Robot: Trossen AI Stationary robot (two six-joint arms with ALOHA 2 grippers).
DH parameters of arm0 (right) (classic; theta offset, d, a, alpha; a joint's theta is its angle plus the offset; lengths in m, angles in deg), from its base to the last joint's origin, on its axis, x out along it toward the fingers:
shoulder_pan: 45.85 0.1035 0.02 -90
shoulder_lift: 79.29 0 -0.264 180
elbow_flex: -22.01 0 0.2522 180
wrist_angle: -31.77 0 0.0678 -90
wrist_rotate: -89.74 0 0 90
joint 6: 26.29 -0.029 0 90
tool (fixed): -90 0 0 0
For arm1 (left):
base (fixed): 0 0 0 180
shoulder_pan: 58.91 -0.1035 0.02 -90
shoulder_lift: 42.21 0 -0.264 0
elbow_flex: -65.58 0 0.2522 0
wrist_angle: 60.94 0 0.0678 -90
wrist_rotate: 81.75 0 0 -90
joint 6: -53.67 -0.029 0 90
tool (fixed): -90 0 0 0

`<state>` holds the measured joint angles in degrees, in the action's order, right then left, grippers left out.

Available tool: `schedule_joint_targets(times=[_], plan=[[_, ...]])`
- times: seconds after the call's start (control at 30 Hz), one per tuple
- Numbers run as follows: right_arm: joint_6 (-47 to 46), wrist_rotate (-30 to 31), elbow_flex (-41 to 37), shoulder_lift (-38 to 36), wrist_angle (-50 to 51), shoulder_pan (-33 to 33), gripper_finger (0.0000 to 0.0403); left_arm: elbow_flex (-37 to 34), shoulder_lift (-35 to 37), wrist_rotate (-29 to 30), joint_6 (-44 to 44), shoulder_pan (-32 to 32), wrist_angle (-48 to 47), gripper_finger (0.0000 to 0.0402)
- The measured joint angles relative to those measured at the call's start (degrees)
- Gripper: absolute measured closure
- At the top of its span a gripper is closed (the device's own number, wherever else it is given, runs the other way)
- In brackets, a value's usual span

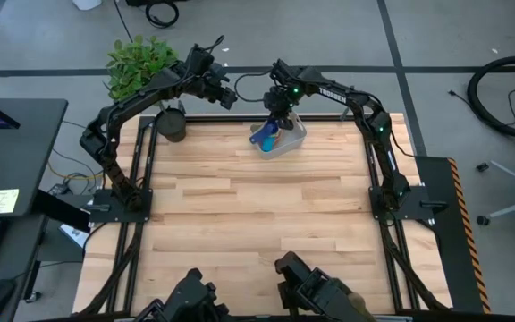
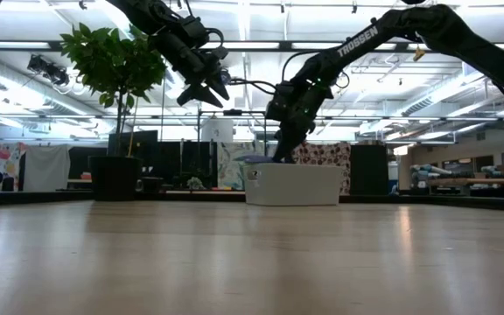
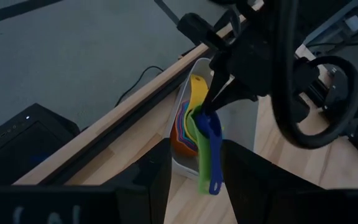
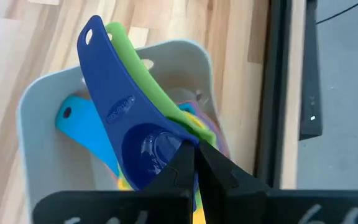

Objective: Nest measuring cups in basket
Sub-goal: Stack the dark blue measuring cup on top of the green measuring cup, then adjust the stacked measuring cups in the gray bin

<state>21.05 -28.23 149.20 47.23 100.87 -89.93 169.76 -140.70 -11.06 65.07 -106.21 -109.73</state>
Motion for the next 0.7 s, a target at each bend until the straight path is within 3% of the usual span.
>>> schedule_joint_targets(times=[0.27, 0.7], plan=[[0.20, 1.88, -0.09, 0.01, -0.48, 0.00, 0.0352, 0.01, 0.01, -0.02, 0.35, 0.01, -0.07, 0.0260], [-3.71, 2.96, 1.40, -0.19, 1.73, 0.46, 0.0344, 0.01, -0.01, -0.02, -0.44, -0.12, -0.75, 0.0260]])
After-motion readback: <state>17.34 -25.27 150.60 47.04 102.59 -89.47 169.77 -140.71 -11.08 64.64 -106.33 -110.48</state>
